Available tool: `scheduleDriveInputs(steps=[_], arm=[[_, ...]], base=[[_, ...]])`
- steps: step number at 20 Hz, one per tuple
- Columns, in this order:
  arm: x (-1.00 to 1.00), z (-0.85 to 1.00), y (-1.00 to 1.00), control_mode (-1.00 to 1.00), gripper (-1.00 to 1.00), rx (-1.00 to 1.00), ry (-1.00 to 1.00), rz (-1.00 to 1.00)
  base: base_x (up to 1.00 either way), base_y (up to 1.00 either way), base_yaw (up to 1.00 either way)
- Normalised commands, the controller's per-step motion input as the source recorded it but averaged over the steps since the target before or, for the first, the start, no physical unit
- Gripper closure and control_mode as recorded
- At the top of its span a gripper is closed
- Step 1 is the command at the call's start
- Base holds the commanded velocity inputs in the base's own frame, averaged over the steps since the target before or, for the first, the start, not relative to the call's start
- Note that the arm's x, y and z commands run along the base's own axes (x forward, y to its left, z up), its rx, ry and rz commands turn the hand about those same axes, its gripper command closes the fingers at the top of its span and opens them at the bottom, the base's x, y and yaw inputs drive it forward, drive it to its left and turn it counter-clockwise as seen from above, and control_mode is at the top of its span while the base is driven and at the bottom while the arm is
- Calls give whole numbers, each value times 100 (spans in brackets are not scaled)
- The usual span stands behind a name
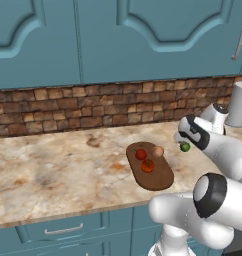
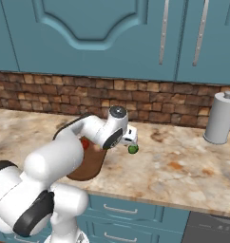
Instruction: Place the avocado, onion, tomato, and bell pepper on the cutting board.
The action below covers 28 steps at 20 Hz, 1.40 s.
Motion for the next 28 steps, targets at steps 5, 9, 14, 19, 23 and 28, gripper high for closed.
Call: scheduleDriveInputs(steps=[5, 9, 14, 19, 23, 28], arm=[[16, 0, -31, -100, -100, 0, 0, -2], [26, 0, -12, -100, -100, 0, 2, 0], [15, 0, -4, -100, -100, -3, 3, -4], [7, -1, -4, -100, -100, -2, 6, -5], [7, -18, -2, -100, -100, 0, 8, -4], [26, -26, -3, -100, -100, 0, 8, -3]], base=[[0, 0, 0], [0, 0, 0], [0, 0, 0], [0, 0, 0], [0, 0, 0], [0, 0, 0]])
